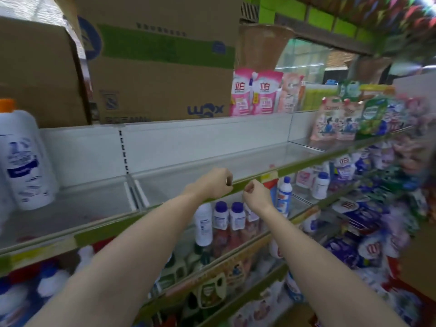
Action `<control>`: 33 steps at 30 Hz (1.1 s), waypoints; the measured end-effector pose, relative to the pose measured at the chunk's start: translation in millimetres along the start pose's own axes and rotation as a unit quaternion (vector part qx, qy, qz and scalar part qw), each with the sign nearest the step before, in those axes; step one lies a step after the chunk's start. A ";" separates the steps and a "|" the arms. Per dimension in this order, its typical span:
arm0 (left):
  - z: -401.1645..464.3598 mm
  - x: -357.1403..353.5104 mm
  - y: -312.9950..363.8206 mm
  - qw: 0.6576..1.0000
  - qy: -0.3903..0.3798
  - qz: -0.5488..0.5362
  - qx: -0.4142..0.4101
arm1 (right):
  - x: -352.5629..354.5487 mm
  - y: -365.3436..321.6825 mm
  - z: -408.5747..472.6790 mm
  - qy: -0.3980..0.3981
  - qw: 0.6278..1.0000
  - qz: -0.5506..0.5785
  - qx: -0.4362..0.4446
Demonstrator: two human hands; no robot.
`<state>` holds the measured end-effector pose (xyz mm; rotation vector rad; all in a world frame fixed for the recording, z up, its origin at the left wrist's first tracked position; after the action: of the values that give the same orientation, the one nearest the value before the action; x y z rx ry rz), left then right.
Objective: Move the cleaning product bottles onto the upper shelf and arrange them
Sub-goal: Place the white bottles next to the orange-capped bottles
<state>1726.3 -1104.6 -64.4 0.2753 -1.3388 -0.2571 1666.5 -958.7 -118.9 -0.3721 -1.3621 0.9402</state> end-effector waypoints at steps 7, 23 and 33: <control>16.4 -93.5 15.2 0.993 -0.085 0.027 0.080 | 2.3 91.9 18.0 -0.105 0.994 -0.022 -0.013; -60.6 -186.0 -19.0 0.938 -0.073 -0.021 0.339 | -78.3 149.7 9.0 -0.345 0.936 -0.008 0.070; -123.5 -155.8 -76.6 0.882 -0.010 -0.030 0.470 | -148.3 96.8 -5.5 -0.393 0.914 -0.009 0.104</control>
<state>1812.2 -1117.9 -259.0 1.1327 -1.3944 0.3729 1648.1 -1010.0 -287.4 0.2218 -1.9545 1.2737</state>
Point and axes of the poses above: each hand's wrist, its own z-axis towards the middle knuckle, its own x-axis out of the back of the hand, y = z × x, the point moved 3 cm from there along z, towards the middle knuckle, and after that the axes turned 2 degrees about -z, right-handed, at the moved point
